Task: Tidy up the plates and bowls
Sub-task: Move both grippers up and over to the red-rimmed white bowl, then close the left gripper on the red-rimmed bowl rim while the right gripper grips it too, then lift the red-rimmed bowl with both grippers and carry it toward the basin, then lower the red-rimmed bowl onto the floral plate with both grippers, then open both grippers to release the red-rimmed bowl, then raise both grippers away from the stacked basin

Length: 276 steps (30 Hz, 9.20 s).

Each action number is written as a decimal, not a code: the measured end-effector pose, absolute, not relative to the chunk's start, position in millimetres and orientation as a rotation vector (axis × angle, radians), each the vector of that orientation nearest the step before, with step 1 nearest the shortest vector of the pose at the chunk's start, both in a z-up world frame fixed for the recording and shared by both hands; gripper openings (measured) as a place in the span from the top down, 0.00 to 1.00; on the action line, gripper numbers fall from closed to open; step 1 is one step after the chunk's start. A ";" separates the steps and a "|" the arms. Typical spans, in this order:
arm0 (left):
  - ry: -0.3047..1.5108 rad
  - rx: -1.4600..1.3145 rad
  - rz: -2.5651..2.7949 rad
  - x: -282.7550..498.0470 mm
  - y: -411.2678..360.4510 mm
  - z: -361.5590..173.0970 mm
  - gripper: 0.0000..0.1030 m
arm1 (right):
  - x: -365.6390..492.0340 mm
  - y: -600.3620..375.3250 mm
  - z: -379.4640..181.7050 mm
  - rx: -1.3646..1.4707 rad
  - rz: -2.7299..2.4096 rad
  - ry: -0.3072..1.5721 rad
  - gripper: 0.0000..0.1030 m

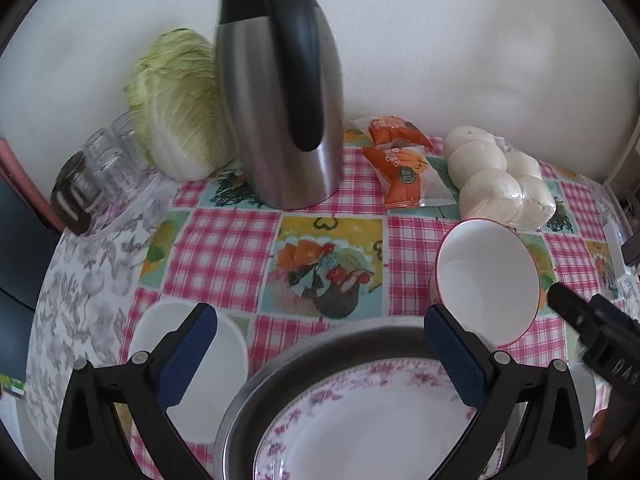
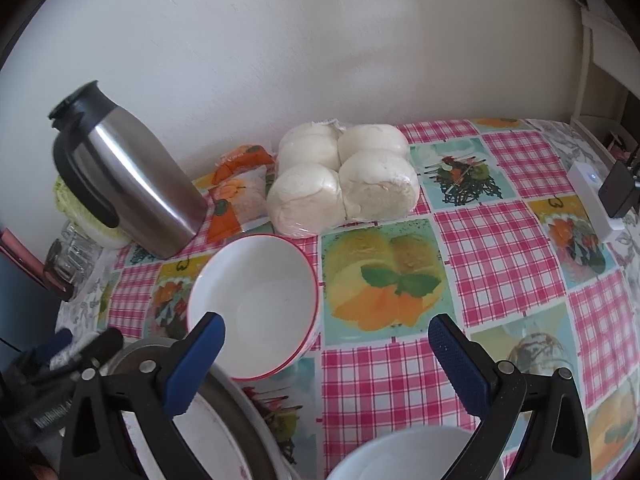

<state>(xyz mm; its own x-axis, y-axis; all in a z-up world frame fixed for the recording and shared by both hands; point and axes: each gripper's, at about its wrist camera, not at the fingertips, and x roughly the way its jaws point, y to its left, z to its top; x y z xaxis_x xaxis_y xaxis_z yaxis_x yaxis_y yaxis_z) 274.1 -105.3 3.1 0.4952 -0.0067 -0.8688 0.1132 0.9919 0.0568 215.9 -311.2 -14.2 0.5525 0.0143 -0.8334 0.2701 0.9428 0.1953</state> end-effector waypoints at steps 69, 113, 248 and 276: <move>1.214 0.126 -0.368 325.7 -238.7 -31.7 0.88 | 225.3 -364.7 -49.2 0.539 -0.106 1.052 0.72; 1.013 -0.388 -0.197 150.1 -48.7 42.3 0.88 | 129.0 -189.4 67.3 0.243 0.076 1.047 0.72; 1.084 -0.186 0.028 176.9 -16.7 18.1 0.16 | 154.7 -205.1 38.3 0.174 -0.057 1.102 0.00; 1.033 -0.252 0.067 182.5 13.7 26.2 0.02 | 156.1 -179.9 37.9 0.121 -0.090 1.072 0.00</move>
<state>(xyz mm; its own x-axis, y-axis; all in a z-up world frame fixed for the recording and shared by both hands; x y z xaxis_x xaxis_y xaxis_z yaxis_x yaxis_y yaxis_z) 182.5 13.7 26.2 0.5132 -0.0635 -0.8559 -0.1735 0.9690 -0.1759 156.1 -179.9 37.9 0.4755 -0.0145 -0.8796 0.1318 0.9898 0.0549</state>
